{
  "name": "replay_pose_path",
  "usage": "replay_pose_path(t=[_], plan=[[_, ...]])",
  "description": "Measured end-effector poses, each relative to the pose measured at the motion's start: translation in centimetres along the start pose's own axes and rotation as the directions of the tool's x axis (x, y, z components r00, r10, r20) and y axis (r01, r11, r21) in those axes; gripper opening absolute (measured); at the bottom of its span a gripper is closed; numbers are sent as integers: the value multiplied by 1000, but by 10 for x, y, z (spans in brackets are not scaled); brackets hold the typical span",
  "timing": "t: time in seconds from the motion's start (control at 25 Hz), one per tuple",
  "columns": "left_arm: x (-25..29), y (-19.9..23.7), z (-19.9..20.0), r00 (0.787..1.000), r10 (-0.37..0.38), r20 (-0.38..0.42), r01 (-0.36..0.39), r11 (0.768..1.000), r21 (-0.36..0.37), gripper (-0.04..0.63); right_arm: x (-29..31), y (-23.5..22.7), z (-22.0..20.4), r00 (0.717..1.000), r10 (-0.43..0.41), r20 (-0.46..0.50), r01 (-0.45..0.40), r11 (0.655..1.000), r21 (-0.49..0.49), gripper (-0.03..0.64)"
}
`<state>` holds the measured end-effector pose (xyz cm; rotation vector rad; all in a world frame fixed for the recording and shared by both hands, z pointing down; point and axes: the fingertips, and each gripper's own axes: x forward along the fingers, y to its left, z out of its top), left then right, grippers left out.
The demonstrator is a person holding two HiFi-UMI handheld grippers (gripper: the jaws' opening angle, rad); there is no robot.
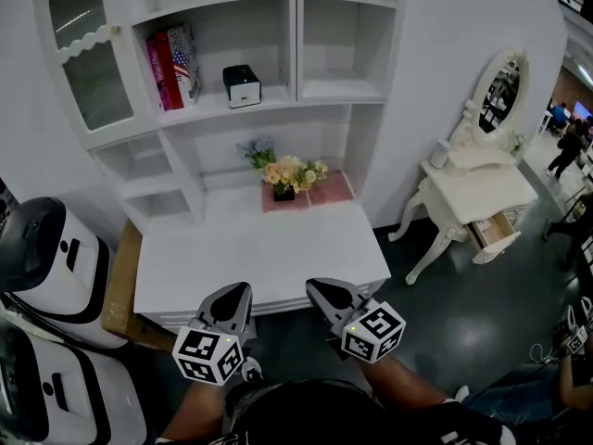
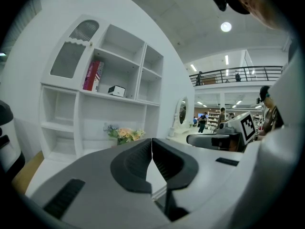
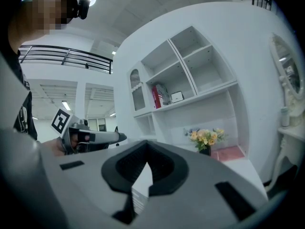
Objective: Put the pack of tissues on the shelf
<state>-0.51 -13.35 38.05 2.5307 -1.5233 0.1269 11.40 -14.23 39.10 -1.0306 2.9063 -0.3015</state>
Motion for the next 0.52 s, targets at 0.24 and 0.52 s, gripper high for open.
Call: replay_pose_path(t=[0.24,0.52], plan=[[1,0,1,1000,-1,-1,1,1000,-1,15,1,0,1,1000,2,-3,-2,1000,1,6],[1,3,0,1000,0,-2,0,1000,-1,15,2,1,-2,1000,3,-7,-3,1000,1,6]])
